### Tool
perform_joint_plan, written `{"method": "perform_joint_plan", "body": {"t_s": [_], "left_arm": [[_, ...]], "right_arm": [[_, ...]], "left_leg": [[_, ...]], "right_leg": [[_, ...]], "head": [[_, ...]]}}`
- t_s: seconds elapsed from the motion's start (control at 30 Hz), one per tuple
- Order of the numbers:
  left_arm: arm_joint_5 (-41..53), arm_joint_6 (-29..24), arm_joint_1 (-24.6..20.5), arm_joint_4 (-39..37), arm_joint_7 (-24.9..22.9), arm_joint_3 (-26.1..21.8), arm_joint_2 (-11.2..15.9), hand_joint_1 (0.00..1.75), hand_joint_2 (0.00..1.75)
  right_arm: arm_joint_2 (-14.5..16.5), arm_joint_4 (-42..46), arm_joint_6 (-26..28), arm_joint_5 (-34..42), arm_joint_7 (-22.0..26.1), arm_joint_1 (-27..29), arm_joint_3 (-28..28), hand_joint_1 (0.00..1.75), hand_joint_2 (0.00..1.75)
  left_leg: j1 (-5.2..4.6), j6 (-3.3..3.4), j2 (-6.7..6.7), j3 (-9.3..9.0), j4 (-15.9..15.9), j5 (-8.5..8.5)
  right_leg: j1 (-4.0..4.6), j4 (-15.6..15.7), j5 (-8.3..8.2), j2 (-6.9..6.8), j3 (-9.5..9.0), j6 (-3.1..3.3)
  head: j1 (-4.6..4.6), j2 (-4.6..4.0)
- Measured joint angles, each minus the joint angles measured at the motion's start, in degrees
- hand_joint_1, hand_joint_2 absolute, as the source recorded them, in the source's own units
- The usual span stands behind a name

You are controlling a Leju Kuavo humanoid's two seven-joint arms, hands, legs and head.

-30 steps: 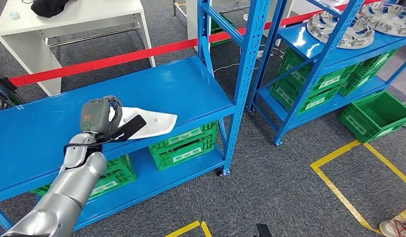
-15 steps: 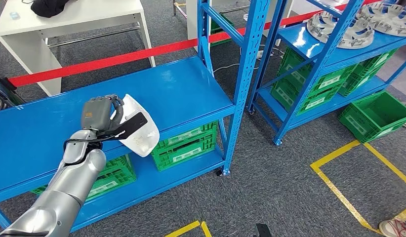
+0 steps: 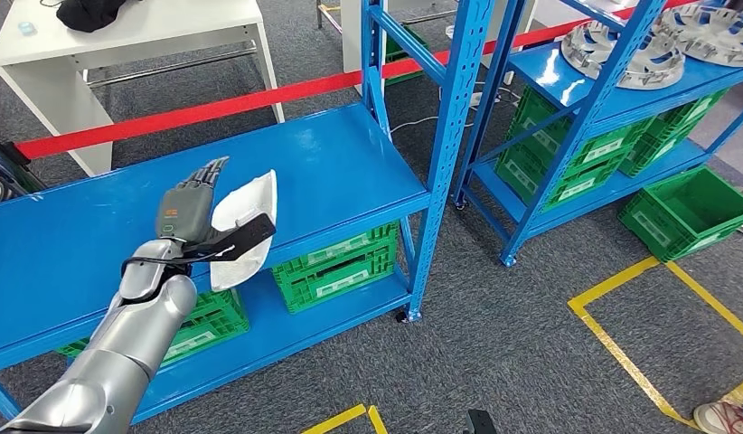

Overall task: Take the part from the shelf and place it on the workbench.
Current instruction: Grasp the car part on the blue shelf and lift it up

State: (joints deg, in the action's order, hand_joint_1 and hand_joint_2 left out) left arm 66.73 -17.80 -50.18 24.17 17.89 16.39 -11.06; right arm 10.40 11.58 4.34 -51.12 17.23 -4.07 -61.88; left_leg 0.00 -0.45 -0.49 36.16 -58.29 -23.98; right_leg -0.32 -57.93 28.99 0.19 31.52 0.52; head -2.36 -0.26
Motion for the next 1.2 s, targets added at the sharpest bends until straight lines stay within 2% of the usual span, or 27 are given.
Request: {"method": "perform_joint_plan", "body": {"t_s": [0.23, 0.37, 0.57, 0.67, 0.73, 0.9, 1.2], "left_arm": [[3.12, 9.00, -0.86, -0.39, -4.25, 1.59, 1.04, 0.00, 0.00], [4.25, 11.87, -1.70, -0.64, -5.58, 2.76, 1.61, 0.00, 1.75], [5.64, 23.43, -3.76, -1.34, -4.52, 5.44, 2.66, 0.00, 1.75], [5.01, 26.08, -4.67, -1.36, -1.73, 6.81, 3.15, 0.00, 1.75], [4.57, 24.95, -4.91, -1.03, 0.01, 7.88, 3.38, 0.00, 1.75], [3.62, 18.17, -4.51, -0.42, 3.45, 10.60, 3.83, 0.00, 1.75], [2.96, 12.85, -3.04, -0.56, 3.02, 14.13, 4.17, 0.00, 1.75]], "right_arm": [[0.00, 0.00, -0.28, -0.26, 0.16, 0.01, -0.03, 0.00, 0.00], [0.00, 0.00, -0.51, -0.28, 0.25, 0.01, -0.07, 0.00, 0.00], [0.00, 0.00, -0.56, -0.16, 0.24, 0.00, -0.24, 0.00, 0.00], [0.00, 0.00, -0.31, 0.08, 0.19, 0.00, -0.51, 0.00, 0.00], [0.00, 0.00, -0.11, 0.15, 0.27, 0.01, -0.75, 0.00, 0.00], [0.00, 0.00, -0.05, 0.10, 0.69, 0.00, -1.29, 0.00, 0.00], [0.00, 0.00, 0.07, 0.14, 0.73, 0.01, -1.76, 0.00, 0.00]], "left_leg": [[0.00, 0.00, 0.00, 0.00, 0.00, 0.00], [0.00, 0.00, 0.00, 0.00, 0.00, 0.00], [0.00, 0.00, 0.00, 0.00, 0.00, 0.00], [0.00, 0.00, 0.00, 0.00, 0.00, 0.00], [0.00, 0.00, 0.00, 0.00, 0.00, 0.00], [0.00, 0.00, 0.00, 0.00, 0.00, 0.00], [0.00, 0.00, 0.00, 0.00, 0.00, 0.00]], "right_leg": [[0.00, 0.00, 0.00, 0.00, 0.01, 0.00], [0.00, 0.00, 0.00, 0.00, 0.00, 0.00], [0.00, 0.00, 0.00, 0.00, 0.00, 0.00], [0.00, 0.00, 0.00, 0.00, 0.00, 0.00], [0.00, 0.00, 0.00, 0.00, 0.00, 0.00], [0.00, 0.00, 0.00, 0.00, -0.01, 0.00], [0.00, 0.00, 0.00, 0.00, 0.00, 0.00]], "head": [[0.00, 0.00], [0.00, 0.00], [0.00, 0.00], [0.00, 0.00], [0.01, 0.00], [0.00, 0.00], [0.00, 0.00]]}}
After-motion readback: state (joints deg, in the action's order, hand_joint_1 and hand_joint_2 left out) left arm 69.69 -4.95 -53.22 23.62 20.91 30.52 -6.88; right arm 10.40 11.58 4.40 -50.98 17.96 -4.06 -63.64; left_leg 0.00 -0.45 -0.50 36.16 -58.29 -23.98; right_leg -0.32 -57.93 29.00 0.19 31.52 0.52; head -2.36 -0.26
